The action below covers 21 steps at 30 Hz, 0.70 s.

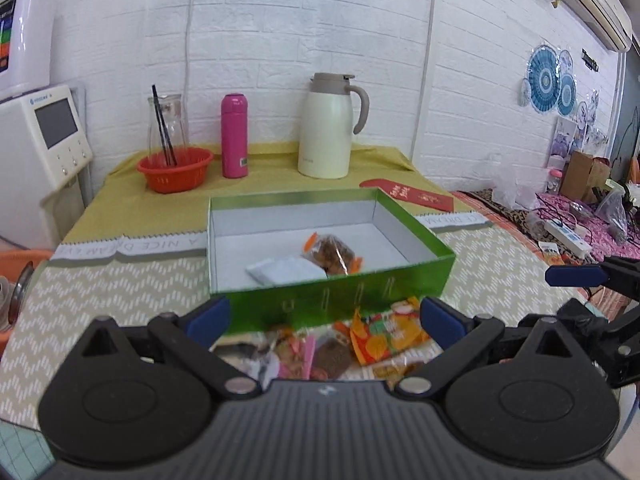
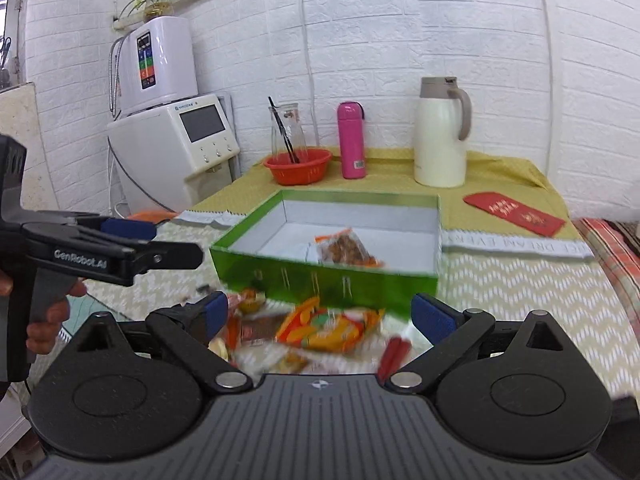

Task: Organize snacks
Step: 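Move the left gripper to the dark jerky pouch and grasp it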

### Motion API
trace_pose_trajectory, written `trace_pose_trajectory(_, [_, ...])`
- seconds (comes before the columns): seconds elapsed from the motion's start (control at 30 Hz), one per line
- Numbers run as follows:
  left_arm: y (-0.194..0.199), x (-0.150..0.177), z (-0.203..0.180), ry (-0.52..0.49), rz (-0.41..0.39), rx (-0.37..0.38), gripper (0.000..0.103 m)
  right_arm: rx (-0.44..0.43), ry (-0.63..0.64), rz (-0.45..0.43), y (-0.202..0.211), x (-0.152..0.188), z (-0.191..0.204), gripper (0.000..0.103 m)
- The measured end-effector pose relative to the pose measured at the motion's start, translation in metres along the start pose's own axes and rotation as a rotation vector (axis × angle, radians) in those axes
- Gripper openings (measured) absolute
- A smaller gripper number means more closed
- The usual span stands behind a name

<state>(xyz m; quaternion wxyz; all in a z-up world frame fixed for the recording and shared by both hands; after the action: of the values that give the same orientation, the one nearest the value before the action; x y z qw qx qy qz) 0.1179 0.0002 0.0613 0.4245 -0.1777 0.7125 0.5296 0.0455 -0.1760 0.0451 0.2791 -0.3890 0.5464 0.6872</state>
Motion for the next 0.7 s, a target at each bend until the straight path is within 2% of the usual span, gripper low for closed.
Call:
trace_pose_trajectory(0.17, [-0.002, 0.039, -0.018, 0.001, 0.058, 0.046, 0.100, 0.042, -0.102, 0.063, 0.008, 0.046, -0.010, 0.103])
trace_pose_trajectory(0.3, [-0.004, 0.060, -0.026, 0.016, 0.093, 0.050, 0.100, 0.095, -0.191, 0.124, 0.006, 0.073, -0.022, 0.103])
trace_pose_trajectory(0.4, [-0.010, 0.061, -0.038, -0.023, 0.116, 0.092, 0.100, 0.126, -0.254, 0.169, 0.001, 0.085, -0.032, 0.103])
trace_pose_trajectory(0.53, [-0.026, 0.055, -0.057, -0.069, 0.142, 0.176, 0.100, 0.140, -0.255, 0.194, -0.003, 0.092, -0.035, 0.103])
trace_pose_trajectory(0.7, [-0.059, 0.047, -0.074, -0.037, 0.217, 0.279, 0.098, 0.141, -0.236, 0.207, -0.012, 0.094, -0.035, 0.103])
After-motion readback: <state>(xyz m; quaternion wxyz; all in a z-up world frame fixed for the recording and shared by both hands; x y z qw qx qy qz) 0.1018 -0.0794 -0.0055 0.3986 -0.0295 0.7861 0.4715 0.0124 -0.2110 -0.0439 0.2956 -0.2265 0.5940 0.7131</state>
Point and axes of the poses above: each gripper's, at about its wrist camera, not at the fingertips, and y roughly against the way its jaws point, z to its left, x to its underside, the point moved 1 cm from there along -y, roughly the way its jaws point, and after that the axes turned 8 degrees about z, right-handed, at the moved point
